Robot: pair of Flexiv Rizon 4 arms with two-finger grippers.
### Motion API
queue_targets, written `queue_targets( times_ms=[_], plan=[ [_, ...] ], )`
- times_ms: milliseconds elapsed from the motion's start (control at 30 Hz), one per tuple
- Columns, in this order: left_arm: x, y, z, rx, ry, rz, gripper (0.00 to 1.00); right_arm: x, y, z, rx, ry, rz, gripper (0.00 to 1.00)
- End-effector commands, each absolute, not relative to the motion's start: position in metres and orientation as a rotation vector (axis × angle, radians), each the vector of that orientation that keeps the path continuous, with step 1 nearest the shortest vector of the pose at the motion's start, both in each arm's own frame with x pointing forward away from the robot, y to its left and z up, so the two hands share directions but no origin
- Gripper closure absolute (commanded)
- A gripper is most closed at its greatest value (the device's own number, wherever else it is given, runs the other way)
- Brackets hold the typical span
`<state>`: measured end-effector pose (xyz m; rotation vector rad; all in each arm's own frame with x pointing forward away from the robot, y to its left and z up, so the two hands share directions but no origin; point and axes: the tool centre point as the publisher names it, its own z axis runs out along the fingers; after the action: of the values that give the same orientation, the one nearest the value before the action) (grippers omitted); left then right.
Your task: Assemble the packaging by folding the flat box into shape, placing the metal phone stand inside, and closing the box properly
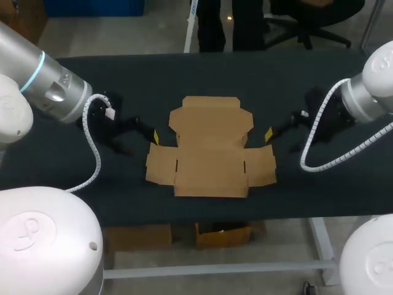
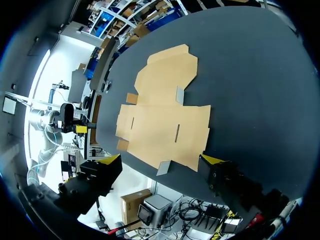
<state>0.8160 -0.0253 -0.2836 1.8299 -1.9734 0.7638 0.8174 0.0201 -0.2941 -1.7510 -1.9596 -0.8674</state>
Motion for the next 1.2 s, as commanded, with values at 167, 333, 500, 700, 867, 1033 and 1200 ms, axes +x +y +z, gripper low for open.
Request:
queue_targets(
  times_ms=[167,333,500,700,867,1033,1200],
  plan=[
    [0.816,-0.025,-0.283,1.831,-1.975,0.760,0.00,0.818,0.017,-0.293,-1.701,-1.924,-0.906,0.00],
    [0.816,-0.025,-0.283,1.831,-1.975,0.760,0.00,0.818,0.017,-0.293,-1.701,-1.924,-0.906,0.00],
    [0.821,-0.024,-0.282,1.838,-1.969,0.782,0.00,0.822,0.016,-0.290,-1.731,-1.920,-0.904,0.00],
    [0.834,-0.021,-0.277,1.848,-1.976,0.806,0.00,0.848,0.014,-0.280,-1.755,-1.963,-0.856,0.00],
    [0.854,-0.017,-0.277,1.824,-1.984,0.839,0.00,0.869,0.014,-0.279,-1.753,-1.963,-0.841,0.00],
    [0.878,-0.012,-0.279,1.811,-1.984,0.853,0.00,0.891,0.013,-0.285,-1.751,-1.925,-0.847,0.00],
    [0.901,-0.009,-0.277,1.816,-1.988,0.847,0.00,0.909,0.016,-0.291,-1.773,-1.890,-0.849,0.00]
  ],
)
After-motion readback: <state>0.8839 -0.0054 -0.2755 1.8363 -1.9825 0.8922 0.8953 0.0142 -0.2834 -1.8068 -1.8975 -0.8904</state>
